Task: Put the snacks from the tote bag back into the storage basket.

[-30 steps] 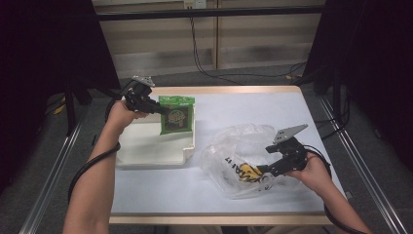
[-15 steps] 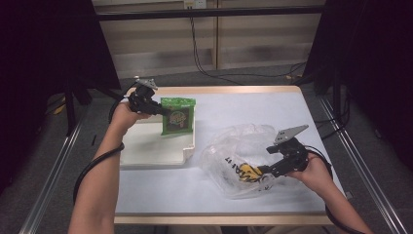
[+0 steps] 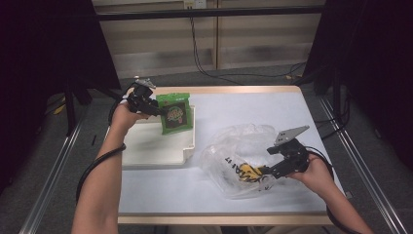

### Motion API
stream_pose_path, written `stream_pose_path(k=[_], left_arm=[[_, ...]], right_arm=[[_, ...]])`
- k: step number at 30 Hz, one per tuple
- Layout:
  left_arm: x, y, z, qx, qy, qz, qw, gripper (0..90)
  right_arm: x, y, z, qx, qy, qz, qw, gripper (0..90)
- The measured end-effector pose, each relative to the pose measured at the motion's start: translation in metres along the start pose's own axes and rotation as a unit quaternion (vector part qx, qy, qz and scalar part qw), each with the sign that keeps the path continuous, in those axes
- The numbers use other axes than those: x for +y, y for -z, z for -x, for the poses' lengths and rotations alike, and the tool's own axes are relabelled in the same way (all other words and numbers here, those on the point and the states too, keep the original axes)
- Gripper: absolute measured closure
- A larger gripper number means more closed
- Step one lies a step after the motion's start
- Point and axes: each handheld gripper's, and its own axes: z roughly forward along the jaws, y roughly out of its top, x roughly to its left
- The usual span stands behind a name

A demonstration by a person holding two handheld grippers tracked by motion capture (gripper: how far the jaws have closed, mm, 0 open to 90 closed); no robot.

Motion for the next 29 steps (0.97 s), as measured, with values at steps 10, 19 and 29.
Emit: stream_pose_path(k=[10, 19, 29], left_arm=[[-0.011, 0.027, 0.009, 0.034, 0.019, -0.004, 0.9992, 19.4], [-0.021, 0.042, 0.043, 0.045, 0.012, -0.007, 0.9989, 14.9], [-0.028, 0.049, 0.069, 0.035, -0.014, -0.017, 0.9991, 13.5]], right_arm=[[-0.003, 0.000, -0.002, -0.003, 0.000, 0.004, 1.0000, 17.2], [-0.001, 0.006, -0.007, -0.005, 0.004, 0.011, 0.9999, 17.0], [0.004, 0.020, -0.005, -0.026, -0.008, 0.023, 0.9994, 16.9]])
